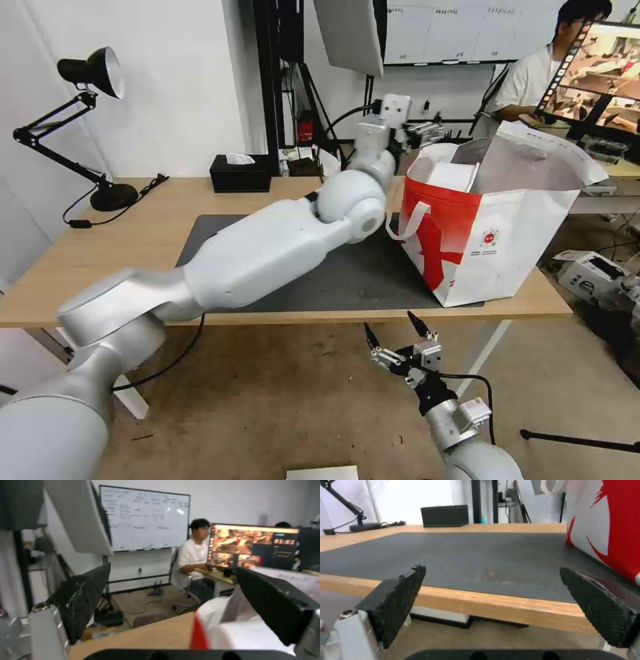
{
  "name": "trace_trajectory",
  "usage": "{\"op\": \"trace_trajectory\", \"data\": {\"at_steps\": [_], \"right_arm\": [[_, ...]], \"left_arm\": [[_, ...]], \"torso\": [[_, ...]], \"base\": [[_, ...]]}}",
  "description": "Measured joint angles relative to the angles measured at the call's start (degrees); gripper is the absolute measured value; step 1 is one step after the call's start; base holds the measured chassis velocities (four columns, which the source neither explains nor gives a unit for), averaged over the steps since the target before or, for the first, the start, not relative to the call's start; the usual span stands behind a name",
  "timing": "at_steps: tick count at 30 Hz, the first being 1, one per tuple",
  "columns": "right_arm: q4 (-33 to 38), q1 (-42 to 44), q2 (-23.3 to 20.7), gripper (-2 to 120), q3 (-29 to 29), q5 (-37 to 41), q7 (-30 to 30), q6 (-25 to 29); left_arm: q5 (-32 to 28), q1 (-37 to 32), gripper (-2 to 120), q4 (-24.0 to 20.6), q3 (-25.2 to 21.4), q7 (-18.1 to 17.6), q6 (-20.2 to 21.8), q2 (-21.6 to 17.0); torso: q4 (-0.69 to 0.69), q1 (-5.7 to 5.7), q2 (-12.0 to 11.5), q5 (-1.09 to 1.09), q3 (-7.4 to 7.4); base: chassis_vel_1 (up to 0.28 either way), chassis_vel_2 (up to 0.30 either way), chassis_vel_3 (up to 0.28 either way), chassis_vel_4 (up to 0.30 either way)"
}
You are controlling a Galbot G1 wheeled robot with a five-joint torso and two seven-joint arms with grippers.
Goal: Pick up the trash from the table and place it into the takeout bag.
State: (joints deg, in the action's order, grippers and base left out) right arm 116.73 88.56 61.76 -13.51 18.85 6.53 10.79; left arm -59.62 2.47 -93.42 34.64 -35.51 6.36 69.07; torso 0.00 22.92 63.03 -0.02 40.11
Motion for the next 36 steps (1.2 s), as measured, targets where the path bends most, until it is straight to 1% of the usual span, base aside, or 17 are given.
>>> {"op": "trace_trajectory", "data": {"at_steps": [5, 6, 9, 10, 13, 14, 17, 18, 21, 26, 27, 29, 30, 31, 33, 34, 36], "right_arm": [[0.0, 0.0, 0.0, 100, 0.0, 0.0, 0.0, 0.0], [0.0, 0.0, 0.0, 100, 0.0, 0.0, 0.0, 0.0], [0.0, 0.0, 0.0, 100, 0.0, 0.0, 0.0, 0.0], [0.0, 0.0, 0.0, 100, 0.0, 0.0, 0.0, 0.0], [0.0, 0.0, 0.0, 100, 0.0, 0.0, 0.0, 0.0], [0.0, 0.0, 0.0, 100, 0.0, 0.0, 0.0, 0.0], [0.0, 0.0, 0.0, 100, 0.0, 0.0, 0.0, 0.0], [0.0, 0.0, 0.0, 100, 0.0, 0.0, 0.0, 0.0], [0.0, 0.0, 0.0, 100, 0.0, 0.0, 0.0, 0.0], [0.0, 0.0, 0.0, 100, 0.0, 0.0, 0.0, 0.0], [0.0, 0.0, 0.0, 100, 0.0, 0.0, 0.0, 0.0], [0.0, 0.0, 0.0, 100, 0.0, 0.0, 0.0, 0.0], [0.0, 0.0, 0.0, 100, 0.0, 0.0, 0.0, 0.0], [0.0, 0.0, 0.0, 100, 0.0, 0.0, 0.0, 0.0], [0.0, 0.0, 0.0, 100, 0.0, 0.0, 0.0, 0.0], [0.0, 0.0, 0.0, 100, 0.0, 0.0, 0.0, 0.0], [0.0, 0.0, 0.0, 100, 0.0, 0.0, 0.0, 0.0]], "left_arm": [[1.6, -6.1, 100, -7.4, -2.4, 0.0, 0.1, -9.0], [1.6, -6.1, 100, -7.4, -2.4, 0.0, 0.1, -9.0], [4.0, -12.7, 100, -11.6, -7.4, 1.6, 0.1, -15.2], [4.0, -12.7, 100, -11.6, -7.4, 1.6, 0.1, -15.2], [8.5, -24.3, 100, -16.8, -17.2, 5.0, 0.0, -21.3], [8.5, -24.3, 100, -16.8, -17.2, 5.0, 0.0, -21.3], [12.5, -38.0, 100, -20.7, -27.4, 8.2, -0.5, -24.7], [12.5, -38.0, 100, -20.7, -27.4, 8.2, -0.5, -24.7], [16.5, -51.1, 100, -24.0, -36.7, 10.6, -1.9, -27.0], [19.8, -60.1, 100, -26.5, -42.4, 10.8, -3.4, -27.2], [21.4, -63.6, 100, -27.3, -44.7, 11.0, -3.7, -26.5], [25.4, -70.6, 100, -28.8, -49.6, 11.4, -4.5, -24.2], [25.4, -70.6, 100, -28.8, -49.6, 11.4, -4.5, -24.2], [29.2, -76.8, 100, -29.1, -53.3, 12.4, -5.8, -21.3], [34.4, -84.8, 100, -29.7, -58.6, 13.7, -8.0, -16.8], [34.4, -84.8, 100, -29.7, -58.6, 13.7, -8.0, -16.8], [38.1, -89.9, 100, -30.3, -61.4, 14.9, -9.5, -13.2]], "torso": [[-0.01, -0.01, 0.0, 0.0, 0.0], [-0.01, -0.01, 0.0, 0.0, 0.0], [0.01, 0.0, 0.0, -0.01, 0.0], [0.01, 0.0, 0.0, -0.01, 0.0], [0.0, -0.01, 0.0, 0.02, -0.01], [0.0, -0.01, 0.0, 0.02, -0.01], [-0.01, 0.0, 0.0, 0.0, 0.0], [-0.01, 0.0, 0.0, 0.0, 0.0], [0.02, -0.01, 0.0, -0.02, -0.01], [0.0, -0.01, 0.0, 0.03, -0.01], [0.01, -0.01, 0.0, -0.02, 0.0], [-0.02, -0.01, 0.0, 0.06, -0.01], [-0.02, -0.01, 0.0, 0.06, -0.01], [0.0, -0.01, 0.0, -0.03, -0.01], [0.0, -0.01, 0.0, 0.04, -0.01], [0.0, -0.01, 0.0, 0.04, -0.01], [0.0, -0.02, 0.0, 0.02, -0.01]], "base": [[0.0, 0.0, 0.0, 0.0], [0.0, 0.0, 0.0, 0.0], [0.0, 0.0, 0.0, 0.0], [0.0, 0.0, 0.0, 0.0], [0.0, 0.0, 0.0, 0.0], [0.0, 0.0, 0.0, 0.0], [0.0, 0.0, 0.0, 0.0], [0.0, 0.0, 0.0, 0.0], [0.0, 0.0, 0.0, 0.0], [0.0, 0.0, 0.0, 0.0], [0.0, 0.0, 0.0, 0.0], [0.0, 0.0, 0.0, 0.0], [0.0, 0.0, 0.0, 0.0], [0.0, 0.0, 0.0, 0.0], [0.0, 0.0, 0.0, 0.0], [0.0, 0.0, 0.0, 0.0], [0.0, 0.0, 0.0, 0.0]]}}
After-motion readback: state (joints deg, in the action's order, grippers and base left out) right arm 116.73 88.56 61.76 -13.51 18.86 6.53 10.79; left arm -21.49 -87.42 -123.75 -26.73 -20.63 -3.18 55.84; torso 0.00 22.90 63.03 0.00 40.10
